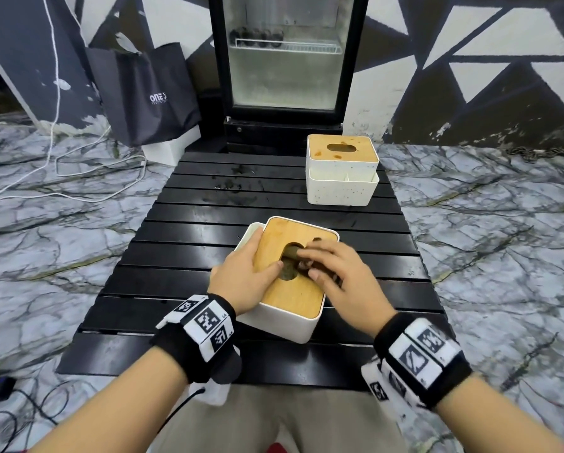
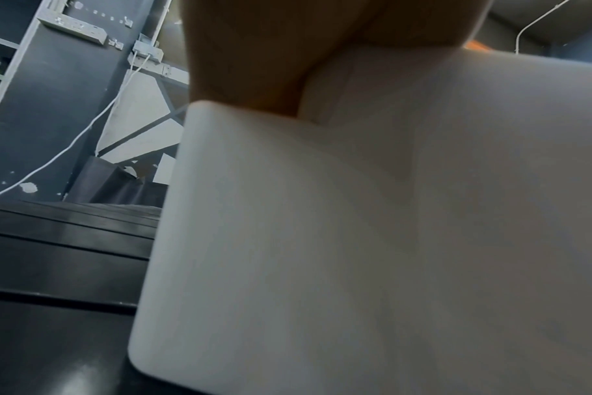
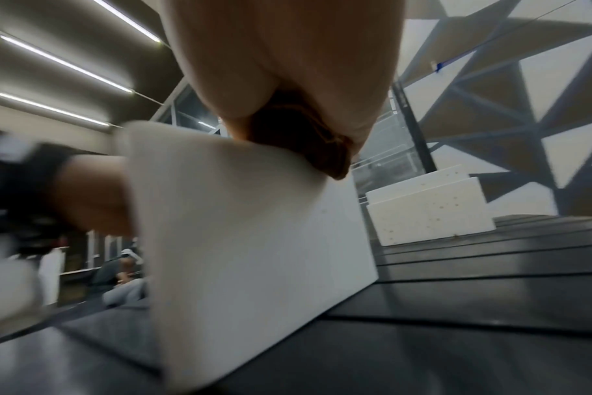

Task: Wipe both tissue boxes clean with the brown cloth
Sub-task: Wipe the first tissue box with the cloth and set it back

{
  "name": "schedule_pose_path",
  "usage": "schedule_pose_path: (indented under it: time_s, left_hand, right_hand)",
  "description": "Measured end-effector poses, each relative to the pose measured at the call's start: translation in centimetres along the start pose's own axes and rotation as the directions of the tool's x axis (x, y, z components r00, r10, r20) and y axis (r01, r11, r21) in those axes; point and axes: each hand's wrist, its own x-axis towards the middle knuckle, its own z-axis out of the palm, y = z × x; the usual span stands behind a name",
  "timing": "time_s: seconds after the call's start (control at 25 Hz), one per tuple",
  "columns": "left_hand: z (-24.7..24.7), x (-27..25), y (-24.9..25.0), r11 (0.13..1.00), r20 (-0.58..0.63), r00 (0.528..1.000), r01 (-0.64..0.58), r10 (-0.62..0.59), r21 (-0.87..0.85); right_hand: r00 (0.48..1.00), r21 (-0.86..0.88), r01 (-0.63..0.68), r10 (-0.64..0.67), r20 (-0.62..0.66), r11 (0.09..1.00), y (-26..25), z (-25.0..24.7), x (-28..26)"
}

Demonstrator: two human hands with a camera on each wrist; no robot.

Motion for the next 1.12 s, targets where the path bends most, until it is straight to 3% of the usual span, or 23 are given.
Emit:
schedule_pose_path:
  time_s: [0.16, 0.32, 0.64, 0.92, 1.12]
  left_hand:
    - [0.0, 0.0, -0.1, 1.000, -0.014, 1.000, -0.006, 0.006, -0.002]
    - [0.0, 0.1, -0.3, 1.000, 0.014, 1.000, 0.000, 0.000, -0.024]
    - [0.2, 0.3, -0.4, 1.000, 0.018, 1.000, 0.006, -0.005, -0.028]
    - [0.3, 0.3, -0.3, 1.000, -0.039, 0.999, -0.009, 0.008, -0.027]
    - [0.4, 0.2, -0.3, 0.996, -0.058, 0.998, -0.002, -0.003, -0.093]
  right_hand:
    - [0.993, 0.031, 0.100, -0.102, 0.060, 0.995, -1.9, 1.1, -3.3]
    - [0.988, 0.048, 0.114, -0.118, 0.103, 0.992, -0.8, 0.1, -1.7]
    - [0.993, 0.002, -0.114, 0.114, 0.042, 0.993, 1.4, -1.1, 2.7]
    - [0.998, 0.075, 0.038, -0.042, 0.057, 0.997, -1.7, 1.0, -2.8]
    - [0.992, 0.029, 0.062, -0.065, 0.104, 0.998, -1.5, 0.5, -2.5]
